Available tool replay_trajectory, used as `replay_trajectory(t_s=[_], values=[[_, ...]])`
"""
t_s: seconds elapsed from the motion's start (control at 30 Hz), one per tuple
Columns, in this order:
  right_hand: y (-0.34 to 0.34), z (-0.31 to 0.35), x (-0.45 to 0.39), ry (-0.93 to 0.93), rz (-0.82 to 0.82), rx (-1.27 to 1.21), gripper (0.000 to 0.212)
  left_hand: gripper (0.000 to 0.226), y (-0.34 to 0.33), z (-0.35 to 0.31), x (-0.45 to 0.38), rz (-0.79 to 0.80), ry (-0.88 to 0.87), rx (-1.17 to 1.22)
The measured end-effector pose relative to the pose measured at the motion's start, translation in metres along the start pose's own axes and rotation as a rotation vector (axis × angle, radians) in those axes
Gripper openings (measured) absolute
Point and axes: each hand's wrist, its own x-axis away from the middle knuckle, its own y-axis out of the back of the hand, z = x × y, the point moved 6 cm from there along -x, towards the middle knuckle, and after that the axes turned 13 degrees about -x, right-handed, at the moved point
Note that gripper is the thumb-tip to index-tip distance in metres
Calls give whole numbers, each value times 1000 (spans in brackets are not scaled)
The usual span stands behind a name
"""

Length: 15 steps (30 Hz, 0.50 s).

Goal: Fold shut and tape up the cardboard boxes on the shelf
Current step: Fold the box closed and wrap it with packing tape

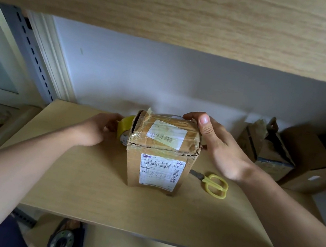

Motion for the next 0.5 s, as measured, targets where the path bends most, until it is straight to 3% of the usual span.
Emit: replay_trajectory(t_s=[0.17, 0.3, 0.5], values=[[1, -3, -1, 6, 0, -5, 61, 28, -2, 1, -4, 37, 33, 217], [1, -4, -4, 9, -2, 3, 63, 25, -2, 11, -1, 87, 166, 414], [3, -2, -5, 24, -32, 28, 67, 21, 9, 13, 5, -6, 321, 634]])
